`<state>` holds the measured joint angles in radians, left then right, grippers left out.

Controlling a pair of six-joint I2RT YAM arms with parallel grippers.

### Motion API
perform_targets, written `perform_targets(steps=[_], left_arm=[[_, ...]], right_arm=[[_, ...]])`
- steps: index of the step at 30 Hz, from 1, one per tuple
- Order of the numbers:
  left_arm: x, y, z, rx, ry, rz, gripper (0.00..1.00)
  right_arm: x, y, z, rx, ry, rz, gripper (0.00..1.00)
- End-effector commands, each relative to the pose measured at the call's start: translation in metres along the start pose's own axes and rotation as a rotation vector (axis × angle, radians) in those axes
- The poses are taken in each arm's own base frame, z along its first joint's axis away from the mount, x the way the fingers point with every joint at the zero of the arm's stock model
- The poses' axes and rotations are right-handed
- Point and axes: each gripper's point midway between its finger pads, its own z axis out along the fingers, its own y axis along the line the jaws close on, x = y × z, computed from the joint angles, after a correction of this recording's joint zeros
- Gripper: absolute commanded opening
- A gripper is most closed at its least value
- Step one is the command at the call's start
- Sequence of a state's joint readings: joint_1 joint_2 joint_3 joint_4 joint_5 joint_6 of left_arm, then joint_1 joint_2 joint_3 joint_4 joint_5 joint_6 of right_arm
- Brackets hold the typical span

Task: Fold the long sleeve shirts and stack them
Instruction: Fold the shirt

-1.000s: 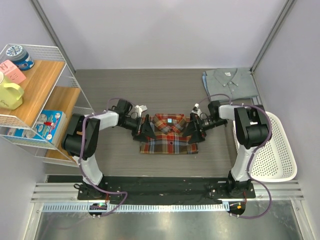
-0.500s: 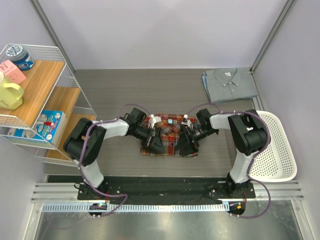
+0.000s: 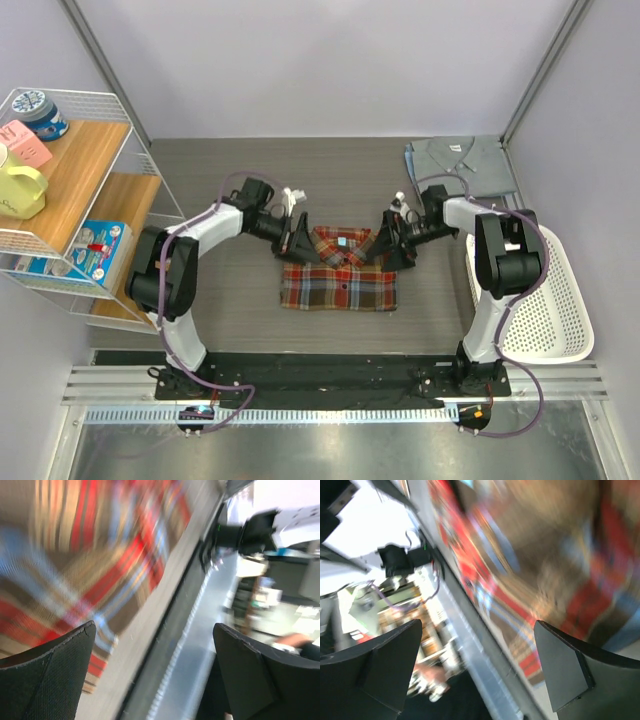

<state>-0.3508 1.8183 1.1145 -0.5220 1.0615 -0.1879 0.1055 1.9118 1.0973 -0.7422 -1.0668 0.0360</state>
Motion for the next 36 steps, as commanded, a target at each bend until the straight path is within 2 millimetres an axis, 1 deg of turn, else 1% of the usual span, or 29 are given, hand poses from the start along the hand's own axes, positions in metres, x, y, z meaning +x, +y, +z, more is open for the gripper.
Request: perform_targets(steps=[1,2,3,4,5,8,9,11,13,14,15,16,17,18,19,21,22,24,25,26,28,29,30,31,32,33,34,35,36], left_arm=[[-0.059,-0.044,-0.023,-0.015,-0.133,0.233,1.00],[-0.066,-0.036,-0.017,-0.013,-0.133,0.203,1.00],[-0.074,-0.035,-0.014,-0.010,-0.139,0.174,1.00],[-0.087,-0.039,-0.013,0.008,-0.153,0.193,1.00],[-0.092,-0.031,-0.006,0.010,-0.148,0.173,1.00],[-0.108,-0.035,0.007,0.027,-0.174,0.202,1.00],[-0.109,-0.030,0.017,0.024,-0.164,0.195,1.00],[-0.119,-0.023,0.025,0.013,-0.185,0.182,1.00],[-0.119,0.003,0.034,-0.009,-0.189,0.106,1.00],[-0.119,0.024,0.036,-0.057,-0.203,0.069,1.00],[-0.124,0.039,0.031,-0.078,-0.228,0.053,1.00],[-0.123,0.060,0.032,-0.112,-0.235,0.013,1.00],[-0.125,0.072,0.028,-0.135,-0.252,-0.019,1.00],[-0.128,0.090,0.016,-0.169,-0.286,-0.057,1.00],[-0.128,0.099,0.012,-0.177,-0.293,-0.081,1.00],[-0.130,0.106,-0.001,-0.180,-0.313,-0.081,1.00],[-0.129,0.103,-0.004,-0.177,-0.307,-0.078,1.00],[-0.134,0.081,-0.012,-0.144,-0.308,-0.011,1.00],[-0.134,0.066,-0.016,-0.098,-0.302,0.012,1.00],[-0.140,0.044,-0.026,-0.082,-0.324,0.053,1.00],[-0.141,0.023,-0.036,-0.099,-0.341,0.129,1.00],[-0.136,0.006,-0.046,-0.127,-0.342,0.165,1.00],[-0.129,-0.001,-0.046,-0.178,-0.320,0.216,1.00],[-0.123,-0.002,-0.047,-0.245,-0.289,0.347,1.00],[-0.108,0.009,-0.049,-0.379,-0.233,0.375,1.00],[-0.097,-0.010,-0.040,-0.424,-0.194,0.506,1.00],[-0.089,-0.009,-0.036,-0.482,-0.139,0.656,1.00],[-0.069,-0.003,-0.019,-0.571,-0.061,0.741,1.00],[-0.061,-0.012,-0.014,-0.589,-0.042,0.828,1.00]], right_arm=[[-0.065,0.038,-0.018,0.027,-0.148,-0.193,1.00],[-0.073,0.039,-0.015,0.022,-0.153,-0.197,1.00],[-0.080,0.039,-0.013,0.023,-0.158,-0.197,1.00],[-0.094,0.047,-0.014,0.008,-0.178,-0.207,1.00],[-0.099,0.044,-0.008,-0.003,-0.171,-0.188,1.00],[-0.116,0.058,0.007,-0.037,-0.191,-0.206,1.00],[-0.117,0.060,0.015,-0.043,-0.186,-0.205,1.00],[-0.123,0.059,0.025,-0.051,-0.191,-0.205,1.00],[-0.129,0.034,0.035,-0.003,-0.195,-0.188,0.99],[-0.132,0.022,0.037,0.016,-0.196,-0.182,0.99],[-0.134,0.003,0.042,0.039,-0.190,-0.166,0.99],[-0.142,-0.013,0.040,0.081,-0.212,-0.151,0.99],[-0.145,-0.021,0.040,0.096,-0.216,-0.147,0.99],[-0.147,-0.028,0.040,0.109,-0.221,-0.154,0.99],[-0.149,-0.034,0.041,0.121,-0.222,-0.148,0.99],[-0.152,-0.033,0.039,0.127,-0.231,-0.157,0.99],[-0.157,-0.021,0.036,0.116,-0.243,-0.184,0.99],[-0.161,0.005,0.027,0.075,-0.259,-0.227,0.99],[-0.165,0.034,0.012,0.045,-0.291,-0.274,0.99],[-0.166,0.048,0.001,0.025,-0.312,-0.287,0.99],[-0.160,0.074,-0.021,-0.018,-0.343,-0.295,0.99],[-0.155,0.092,-0.040,-0.024,-0.383,-0.326,1.00],[-0.154,0.093,-0.056,-0.007,-0.427,-0.312,1.00],[-0.142,0.082,-0.060,0.002,-0.431,-0.266,1.00],[-0.134,0.092,-0.073,0.006,-0.469,-0.262,1.00],[-0.128,0.085,-0.082,0.019,-0.495,-0.219,1.00],[-0.113,0.064,-0.076,0.054,-0.492,-0.145,1.00],[-0.105,0.059,-0.076,0.070,-0.500,-0.119,1.00],[-0.097,0.056,-0.078,0.099,-0.520,-0.111,1.00]])
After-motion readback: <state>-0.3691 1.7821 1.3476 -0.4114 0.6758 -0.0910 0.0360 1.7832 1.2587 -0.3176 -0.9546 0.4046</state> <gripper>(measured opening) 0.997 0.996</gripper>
